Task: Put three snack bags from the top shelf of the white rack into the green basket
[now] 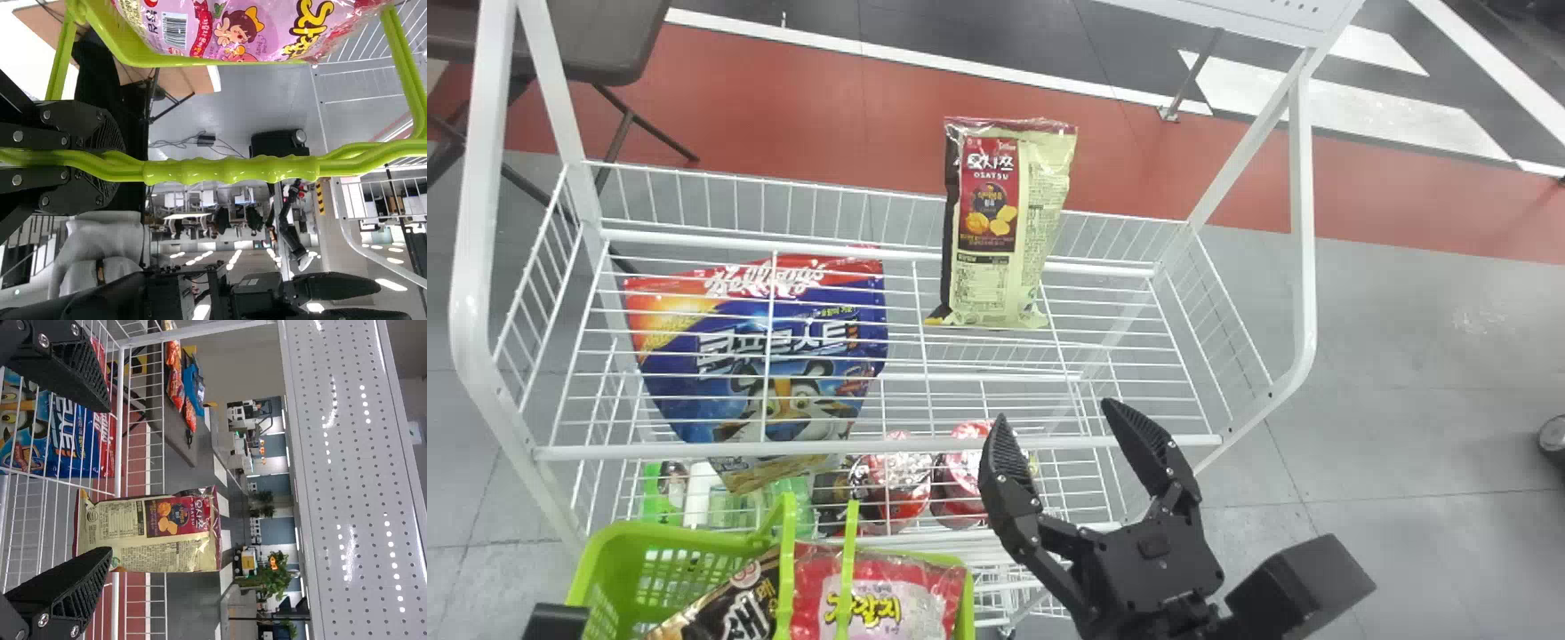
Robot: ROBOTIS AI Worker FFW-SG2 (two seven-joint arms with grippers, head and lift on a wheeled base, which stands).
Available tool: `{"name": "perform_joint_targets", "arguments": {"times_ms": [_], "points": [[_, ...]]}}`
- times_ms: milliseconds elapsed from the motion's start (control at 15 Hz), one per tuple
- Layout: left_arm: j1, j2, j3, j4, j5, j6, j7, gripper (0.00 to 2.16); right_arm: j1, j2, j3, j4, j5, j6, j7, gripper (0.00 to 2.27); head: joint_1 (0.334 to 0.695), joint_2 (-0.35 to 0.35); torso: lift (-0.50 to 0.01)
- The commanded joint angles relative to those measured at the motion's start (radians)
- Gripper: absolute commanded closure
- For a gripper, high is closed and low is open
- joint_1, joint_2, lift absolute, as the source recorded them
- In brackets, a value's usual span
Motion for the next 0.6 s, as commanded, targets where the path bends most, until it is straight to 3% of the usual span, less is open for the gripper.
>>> {"name": "perform_joint_targets", "arguments": {"times_ms": [0, 533], "points": [[0.000, 0.000, -0.004, -0.002, 0.000, 0.001, 0.004, 2.15, 0.001, -0.005, 0.000, -0.002, 0.000, 0.007, -0.005, 0.07, 0.695, -0.350, 0.000], [0.000, -0.002, -0.001, -0.005, 0.000, 0.001, 0.004, 2.15, 0.003, -0.008, 0.000, -0.002, -0.003, 0.007, -0.005, 0.07, 0.695, -0.350, 0.000]]}}
